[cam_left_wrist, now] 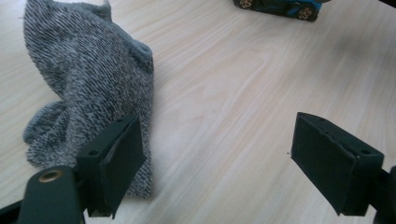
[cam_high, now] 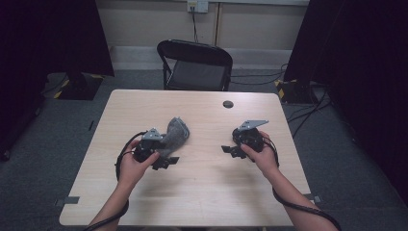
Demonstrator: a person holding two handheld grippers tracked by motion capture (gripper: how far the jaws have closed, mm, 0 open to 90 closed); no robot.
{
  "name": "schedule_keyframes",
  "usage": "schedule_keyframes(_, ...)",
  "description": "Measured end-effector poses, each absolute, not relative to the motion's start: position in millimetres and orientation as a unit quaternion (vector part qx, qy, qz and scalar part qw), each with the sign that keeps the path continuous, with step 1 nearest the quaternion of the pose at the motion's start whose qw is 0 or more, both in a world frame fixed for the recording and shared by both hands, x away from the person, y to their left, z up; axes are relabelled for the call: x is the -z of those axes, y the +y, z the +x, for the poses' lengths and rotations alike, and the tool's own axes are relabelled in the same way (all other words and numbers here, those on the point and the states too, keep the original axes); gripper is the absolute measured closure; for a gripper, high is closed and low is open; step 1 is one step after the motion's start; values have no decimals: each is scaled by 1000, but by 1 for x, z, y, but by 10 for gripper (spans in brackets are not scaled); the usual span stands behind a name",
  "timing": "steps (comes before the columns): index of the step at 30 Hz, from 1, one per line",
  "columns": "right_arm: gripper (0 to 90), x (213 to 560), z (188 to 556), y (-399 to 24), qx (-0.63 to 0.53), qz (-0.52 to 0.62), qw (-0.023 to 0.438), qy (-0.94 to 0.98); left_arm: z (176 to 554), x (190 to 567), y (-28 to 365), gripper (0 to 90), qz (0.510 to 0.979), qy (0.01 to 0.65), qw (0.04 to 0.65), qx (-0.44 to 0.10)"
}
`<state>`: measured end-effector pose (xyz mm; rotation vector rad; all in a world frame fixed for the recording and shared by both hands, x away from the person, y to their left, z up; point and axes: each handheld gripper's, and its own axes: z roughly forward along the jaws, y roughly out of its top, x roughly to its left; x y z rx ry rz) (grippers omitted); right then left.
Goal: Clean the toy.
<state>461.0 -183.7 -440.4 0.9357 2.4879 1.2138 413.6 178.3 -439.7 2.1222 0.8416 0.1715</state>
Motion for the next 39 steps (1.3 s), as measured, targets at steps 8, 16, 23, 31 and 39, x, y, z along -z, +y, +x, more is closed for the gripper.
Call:
schedule_keyframes(8,151,444,454,-182,-412,307,104,851,406,446,180,167,848,331,410,-62)
schedule_keyframes(16,151,447,447,-184,-411,302,100,854,400,452,184,167,851,327,408,-57)
schedule_keyframes(23,150,449,440,-186,-413,294,98,856,393,456,186,167,852,320,410,-54)
schedule_keyframes(31,151,452,432,-187,-410,286,94,861,387,461,188,167,856,311,409,-47)
schedule_keyframes(39,150,458,423,-192,-405,280,91,865,380,465,188,167,860,300,409,-46)
